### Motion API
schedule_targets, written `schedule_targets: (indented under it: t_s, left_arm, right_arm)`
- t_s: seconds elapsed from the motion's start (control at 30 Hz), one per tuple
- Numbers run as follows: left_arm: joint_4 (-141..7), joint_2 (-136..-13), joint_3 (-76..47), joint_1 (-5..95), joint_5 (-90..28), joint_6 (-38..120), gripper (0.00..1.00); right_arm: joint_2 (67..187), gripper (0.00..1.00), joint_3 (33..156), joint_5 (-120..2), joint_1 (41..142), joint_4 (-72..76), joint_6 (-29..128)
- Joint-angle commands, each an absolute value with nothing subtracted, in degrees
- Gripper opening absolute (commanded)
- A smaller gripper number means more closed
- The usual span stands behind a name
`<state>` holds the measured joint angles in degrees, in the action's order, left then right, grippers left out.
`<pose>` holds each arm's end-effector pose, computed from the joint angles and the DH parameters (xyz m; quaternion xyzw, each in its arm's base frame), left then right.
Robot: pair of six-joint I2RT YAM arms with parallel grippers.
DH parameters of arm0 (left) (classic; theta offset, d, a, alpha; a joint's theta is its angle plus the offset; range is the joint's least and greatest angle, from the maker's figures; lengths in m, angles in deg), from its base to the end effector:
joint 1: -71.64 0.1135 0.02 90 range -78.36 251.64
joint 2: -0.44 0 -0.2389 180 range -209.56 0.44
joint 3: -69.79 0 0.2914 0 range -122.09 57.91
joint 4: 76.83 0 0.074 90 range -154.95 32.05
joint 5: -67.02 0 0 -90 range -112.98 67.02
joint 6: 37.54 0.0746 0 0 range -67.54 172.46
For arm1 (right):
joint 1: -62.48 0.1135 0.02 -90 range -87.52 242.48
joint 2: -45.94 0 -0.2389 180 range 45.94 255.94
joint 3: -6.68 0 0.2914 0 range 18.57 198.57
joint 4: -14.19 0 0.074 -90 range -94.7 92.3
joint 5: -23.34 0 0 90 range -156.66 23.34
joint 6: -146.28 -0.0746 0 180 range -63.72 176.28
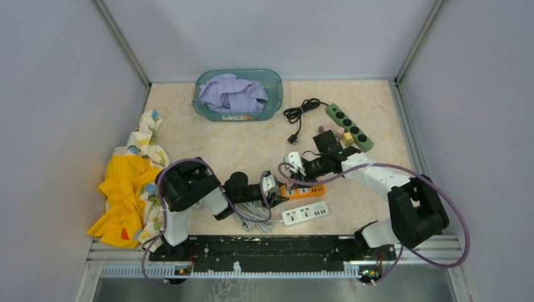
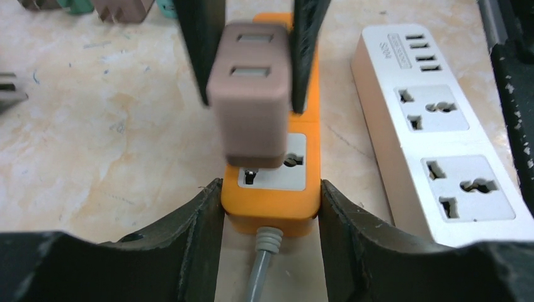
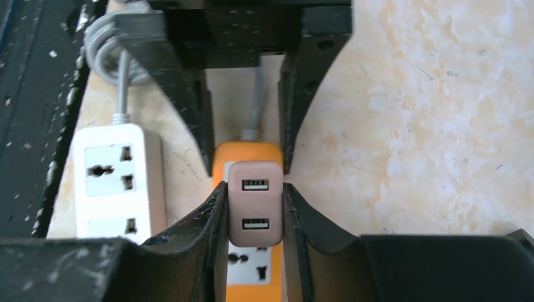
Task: Pull the plug off the socket
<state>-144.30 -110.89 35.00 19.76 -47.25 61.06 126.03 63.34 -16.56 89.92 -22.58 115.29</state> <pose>0.1703 -0.2667 0.0303 0.4925 0.5739 -0.3826 0.5308 0.2459 0.1922 0.1272 -0.6789 0.5634 0.3304 0.3355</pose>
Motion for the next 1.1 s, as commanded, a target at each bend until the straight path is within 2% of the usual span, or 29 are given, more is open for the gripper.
schedule_targets:
  t_s: [0.0,0.2,0.4,0.47,0.5,0.67,0.73,0.83,1.07]
  left_arm:
    - [-141.49,-111.69,36.11,20.31,-46.79,60.68,0.00]
    - [-141.01,-111.63,35.68,20.40,-47.28,60.35,0.01]
    - [-139.79,-110.78,35.53,20.43,-46.49,59.87,0.03]
    - [-139.06,-110.30,35.13,20.49,-45.90,59.08,0.11]
    - [-138.60,-109.92,35.00,20.47,-45.47,58.64,0.18]
    - [-136.06,-105.64,35.48,20.47,-41.46,55.65,0.65]
    - [-135.19,-103.34,36.07,20.48,-39.26,54.54,0.78]
    - [-132.68,-100.04,36.30,20.49,-38.82,54.35,0.86]
    - [-126.85,-92.09,36.96,20.48,-39.79,52.83,0.88]
  right_arm:
    - [123.68,0.00,65.91,-9.46,89.69,-31.35,125.58]
    - [123.72,0.00,66.89,-10.19,94.23,-30.46,123.49]
    - [122.96,0.00,69.67,-8.51,89.02,-34.84,124.17]
    - [122.12,0.00,69.89,-8.33,87.53,-35.55,124.54]
    - [121.44,0.00,69.77,-8.66,87.12,-35.45,124.26]
    - [120.48,0.00,71.04,-10.80,85.35,-35.43,121.84]
    - [120.32,0.00,71.70,-11.09,83.99,-35.66,120.92]
    - [119.47,0.00,71.93,-10.68,81.40,-35.47,119.70]
    - [116.05,0.00,71.36,-9.46,74.90,-32.27,115.09]
